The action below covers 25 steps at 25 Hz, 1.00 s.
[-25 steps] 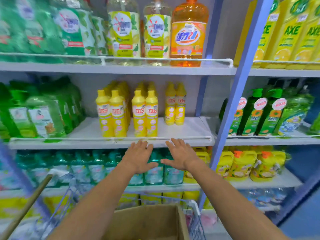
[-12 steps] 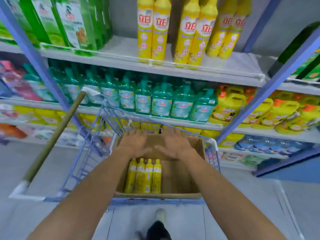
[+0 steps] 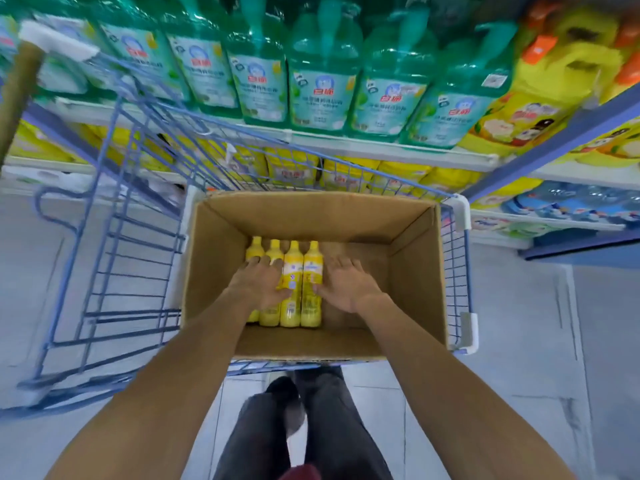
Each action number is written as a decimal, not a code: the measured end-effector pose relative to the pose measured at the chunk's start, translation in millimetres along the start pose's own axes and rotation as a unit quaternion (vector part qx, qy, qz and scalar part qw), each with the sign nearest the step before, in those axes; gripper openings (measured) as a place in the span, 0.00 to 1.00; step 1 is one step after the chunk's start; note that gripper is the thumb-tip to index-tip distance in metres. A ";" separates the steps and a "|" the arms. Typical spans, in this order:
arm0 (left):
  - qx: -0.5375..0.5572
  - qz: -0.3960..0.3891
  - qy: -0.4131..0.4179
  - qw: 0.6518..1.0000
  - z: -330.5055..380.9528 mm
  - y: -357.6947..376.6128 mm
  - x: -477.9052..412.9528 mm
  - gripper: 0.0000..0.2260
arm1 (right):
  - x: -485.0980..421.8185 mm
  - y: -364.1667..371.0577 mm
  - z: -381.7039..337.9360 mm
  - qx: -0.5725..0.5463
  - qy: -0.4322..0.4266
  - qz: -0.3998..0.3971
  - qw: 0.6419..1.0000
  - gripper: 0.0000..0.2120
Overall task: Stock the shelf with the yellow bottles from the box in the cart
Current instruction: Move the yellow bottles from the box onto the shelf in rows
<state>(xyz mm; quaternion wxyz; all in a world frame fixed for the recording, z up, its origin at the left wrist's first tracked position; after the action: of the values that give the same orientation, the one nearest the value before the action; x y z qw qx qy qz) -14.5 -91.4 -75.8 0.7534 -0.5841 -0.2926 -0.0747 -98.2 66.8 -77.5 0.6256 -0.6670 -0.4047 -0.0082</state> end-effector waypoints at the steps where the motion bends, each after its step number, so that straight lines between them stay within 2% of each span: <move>1: 0.005 -0.003 0.002 1.000 0.6 8.3 -17.3 0.35 | -14.2 10.8 7.5 -0.006 0.004 -0.008 1.000 0.36; 5: 0.045 -0.003 0.014 0.999 -0.1 42.8 -86.2 0.35 | -69.2 47.6 28.4 -0.033 0.016 -0.005 0.999 0.36; 8: 0.069 0.012 0.025 0.997 -1.5 76.3 -136.3 0.31 | -113.2 78.6 37.2 -0.052 0.024 -0.001 0.998 0.36; 11: 0.119 0.020 0.006 0.993 -7.0 105.5 -170.5 0.26 | -150.6 114.1 44.2 -0.072 0.039 -0.003 0.997 0.36; 14: 0.138 0.040 -0.006 0.990 -8.3 130.4 -193.6 0.27 | -176.4 138.0 47.4 -0.088 0.047 0.003 0.995 0.35; 17: 0.183 0.084 -0.021 0.979 -5.6 141.9 -202.9 0.25 | -190.1 150.1 47.2 -0.129 0.048 0.041 0.990 0.33; 20: 0.236 0.082 -0.050 0.967 -14.6 147.7 -207.4 0.30 | -191.6 156.4 54.9 -0.229 0.075 0.067 0.968 0.31; 22: 0.313 0.058 -0.076 0.945 -22.6 151.4 -205.7 0.33 | -187.8 154.7 64.3 -0.298 0.103 0.056 0.947 0.29; 25: 0.449 0.039 -0.118 0.885 -35.7 152.2 -202.0 0.40 | -181.2 147.8 69.7 -0.372 0.109 0.013 0.922 0.25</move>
<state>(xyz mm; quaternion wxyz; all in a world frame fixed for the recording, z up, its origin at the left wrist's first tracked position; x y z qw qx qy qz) -97.9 -124.1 -315.0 0.8972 -0.1986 -0.3587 0.1640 -173.3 45.7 -308.7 0.3728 -0.8519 -0.2929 -0.2225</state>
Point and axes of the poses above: each hand's wrist, its own x-axis away from the middle knuckle, its own y-axis out of the palm, z = x × y, the point moved 7 cm from there along -x, towards the middle knuckle, and after that the axes turned 13 degrees about z, right-handed, at the moved point
